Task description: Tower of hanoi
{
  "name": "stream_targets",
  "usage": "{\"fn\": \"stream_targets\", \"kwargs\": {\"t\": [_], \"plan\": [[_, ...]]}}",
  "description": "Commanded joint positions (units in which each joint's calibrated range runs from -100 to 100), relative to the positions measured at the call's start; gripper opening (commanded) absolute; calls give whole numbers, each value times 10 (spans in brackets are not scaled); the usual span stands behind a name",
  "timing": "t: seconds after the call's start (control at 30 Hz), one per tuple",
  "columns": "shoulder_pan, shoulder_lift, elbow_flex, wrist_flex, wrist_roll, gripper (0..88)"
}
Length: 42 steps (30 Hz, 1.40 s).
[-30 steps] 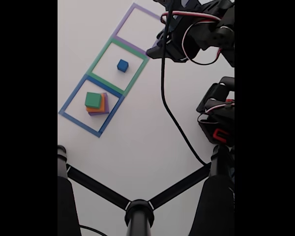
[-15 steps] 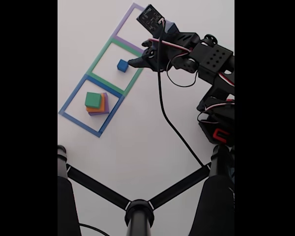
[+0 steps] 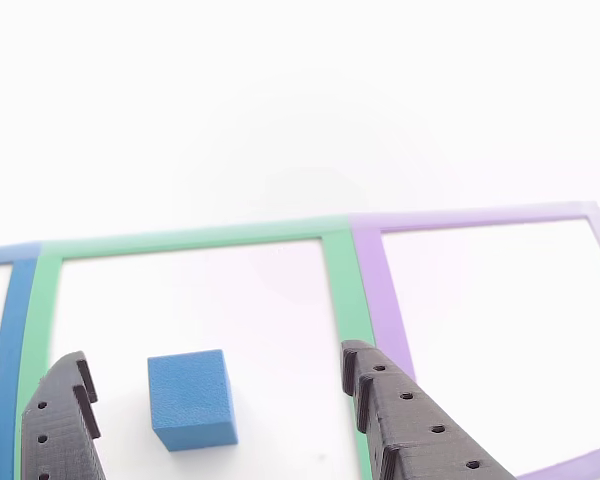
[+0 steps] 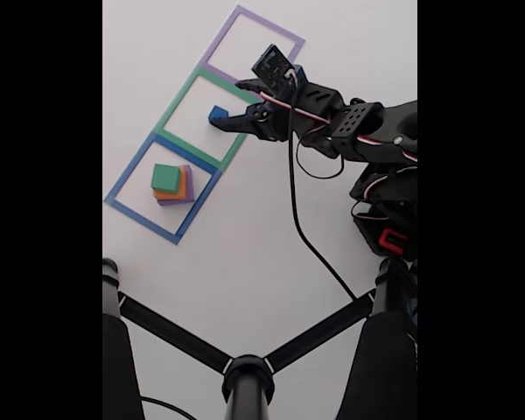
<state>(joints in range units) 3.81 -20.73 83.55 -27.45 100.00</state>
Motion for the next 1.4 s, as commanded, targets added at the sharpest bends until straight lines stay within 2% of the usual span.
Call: {"fn": "stream_targets", "kwargs": {"t": [0.0,0.37,0.53,1.1,1.37], "plan": [[-1,73,-8,-106,0,285],[-26,226,-28,-248,0,274],[-32,283,-57,-276,0,263],[-49,347,-99,-284,0,170],[-58,347,-97,-284,0,79]]}}
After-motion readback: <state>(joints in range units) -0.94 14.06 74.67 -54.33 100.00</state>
